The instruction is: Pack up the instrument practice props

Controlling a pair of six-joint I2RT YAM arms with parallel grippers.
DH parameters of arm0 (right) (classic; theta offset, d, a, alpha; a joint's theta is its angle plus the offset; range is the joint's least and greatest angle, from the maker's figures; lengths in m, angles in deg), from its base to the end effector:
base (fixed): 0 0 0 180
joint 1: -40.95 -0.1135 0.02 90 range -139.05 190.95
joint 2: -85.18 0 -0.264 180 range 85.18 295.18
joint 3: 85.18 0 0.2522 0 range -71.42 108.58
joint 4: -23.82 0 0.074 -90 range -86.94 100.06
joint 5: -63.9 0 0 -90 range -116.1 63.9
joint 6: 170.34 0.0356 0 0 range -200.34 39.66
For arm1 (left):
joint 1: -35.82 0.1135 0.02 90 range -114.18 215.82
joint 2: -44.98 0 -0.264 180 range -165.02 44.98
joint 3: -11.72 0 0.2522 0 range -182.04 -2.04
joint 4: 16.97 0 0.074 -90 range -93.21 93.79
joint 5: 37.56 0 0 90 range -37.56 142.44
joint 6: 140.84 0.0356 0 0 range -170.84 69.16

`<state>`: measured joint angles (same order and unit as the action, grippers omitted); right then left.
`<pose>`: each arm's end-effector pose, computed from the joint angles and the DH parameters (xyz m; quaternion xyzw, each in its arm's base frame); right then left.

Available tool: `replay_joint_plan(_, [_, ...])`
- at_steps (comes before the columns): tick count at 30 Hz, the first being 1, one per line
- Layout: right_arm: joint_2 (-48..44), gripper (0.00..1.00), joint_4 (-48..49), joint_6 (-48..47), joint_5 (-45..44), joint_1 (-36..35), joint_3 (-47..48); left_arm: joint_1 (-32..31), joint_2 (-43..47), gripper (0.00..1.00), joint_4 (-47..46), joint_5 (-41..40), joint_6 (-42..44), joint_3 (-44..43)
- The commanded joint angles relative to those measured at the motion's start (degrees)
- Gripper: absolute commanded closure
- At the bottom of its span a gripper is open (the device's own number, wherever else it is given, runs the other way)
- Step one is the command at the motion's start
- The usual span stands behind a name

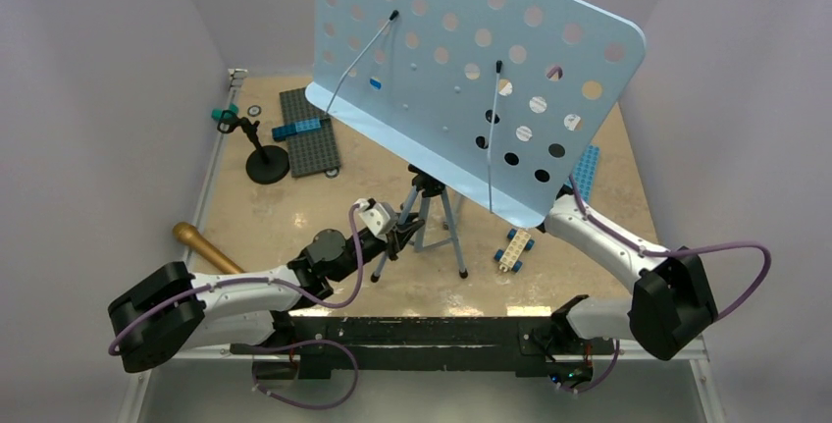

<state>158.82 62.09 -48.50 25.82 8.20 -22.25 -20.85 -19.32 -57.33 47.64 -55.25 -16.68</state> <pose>0.2191 0.1742 0.3643 -0.3780 0.4630 0.6026 0.5287 0.1228 -0.1813 0.2120 0.2712 0.6227 -0.3482 0.6461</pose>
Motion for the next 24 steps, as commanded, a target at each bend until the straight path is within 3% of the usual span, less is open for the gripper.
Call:
replay_joint_plan(1, [-2.0,1.00,-8.1,9.7,5.2,-2.0,3.1,0.9,4.4,0.96,-4.0,-2.1,-5.9,-6.4])
replay_joint_plan(11, [-2.3,1.00,-8.8,0.4,4.2,-3.7,-3.3,-2.0,3.4,0.92,-2.8,-3.5,-6.7,-4.5])
replay_joint_plan(16, [-2.9,1.00,-11.6,-3.5,2.9,-3.7,-8.1,-2.7,2.7,1.00,-4.3,-4.7,-8.3,-1.2])
replay_joint_plan(22, [-2.7,1.00,-13.2,-5.3,1.8,-3.7,-10.9,-3.8,0.0,1.00,-6.9,-5.0,-10.0,0.9])
replay_joint_plan(23, [-2.6,1.00,-13.1,-5.3,1.8,-3.7,-11.3,-3.9,-0.2,0.94,-7.5,-5.1,-10.2,1.1])
replay_joint_plan(24, [-2.6,1.00,-12.7,-4.9,1.8,-3.7,-11.7,-3.9,0.0,0.81,-7.8,-5.3,-10.3,1.2])
